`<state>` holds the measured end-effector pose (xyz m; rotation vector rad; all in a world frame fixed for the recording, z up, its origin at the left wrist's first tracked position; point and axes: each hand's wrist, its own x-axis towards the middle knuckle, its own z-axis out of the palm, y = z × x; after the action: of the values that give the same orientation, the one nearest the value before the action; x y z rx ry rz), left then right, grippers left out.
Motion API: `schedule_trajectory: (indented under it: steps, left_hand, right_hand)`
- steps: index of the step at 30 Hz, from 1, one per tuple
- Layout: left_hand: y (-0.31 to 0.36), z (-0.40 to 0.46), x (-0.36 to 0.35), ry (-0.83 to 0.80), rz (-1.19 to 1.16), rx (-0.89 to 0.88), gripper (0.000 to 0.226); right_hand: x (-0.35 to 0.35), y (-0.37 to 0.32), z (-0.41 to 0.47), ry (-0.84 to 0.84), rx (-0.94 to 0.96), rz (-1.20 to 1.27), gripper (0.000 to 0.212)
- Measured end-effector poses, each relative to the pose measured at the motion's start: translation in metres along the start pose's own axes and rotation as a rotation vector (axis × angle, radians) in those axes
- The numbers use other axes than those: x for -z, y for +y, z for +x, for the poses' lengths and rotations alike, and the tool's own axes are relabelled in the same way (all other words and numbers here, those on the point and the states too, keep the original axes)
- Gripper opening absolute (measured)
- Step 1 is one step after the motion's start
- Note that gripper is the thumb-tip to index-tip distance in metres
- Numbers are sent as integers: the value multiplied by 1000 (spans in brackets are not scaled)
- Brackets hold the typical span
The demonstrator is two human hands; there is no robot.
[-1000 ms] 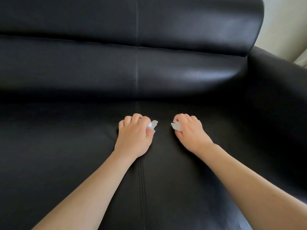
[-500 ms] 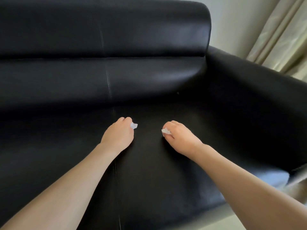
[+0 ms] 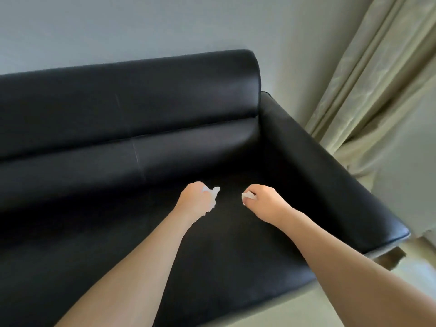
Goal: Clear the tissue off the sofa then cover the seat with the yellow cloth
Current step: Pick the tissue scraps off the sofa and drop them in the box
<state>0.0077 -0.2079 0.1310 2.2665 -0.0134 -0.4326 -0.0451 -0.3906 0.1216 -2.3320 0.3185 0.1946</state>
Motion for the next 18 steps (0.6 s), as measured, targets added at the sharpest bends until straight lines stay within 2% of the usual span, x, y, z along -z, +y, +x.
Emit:
schedule_trajectory:
  steps: [4, 7, 12, 14, 18]
  left_hand:
    - [94, -43, 37, -54, -70, 103, 39]
    - [175, -87, 70, -80, -13, 158, 37]
    - [282, -157, 104, -92, 88, 130, 29]
    - [309, -181, 105, -107, 95, 121, 26]
    - [337, -199, 91, -155, 95, 101, 4]
  right_hand:
    - [91, -48, -40, -17, -56, -1, 15]
    - [174, -80, -81, -25, -112, -21, 17]
    - [281, -119, -145, -112, -162, -85, 22]
    - [306, -126, -166, -114, -177, -65, 24]
    - [332, -120, -186, -136, -243, -45, 23]
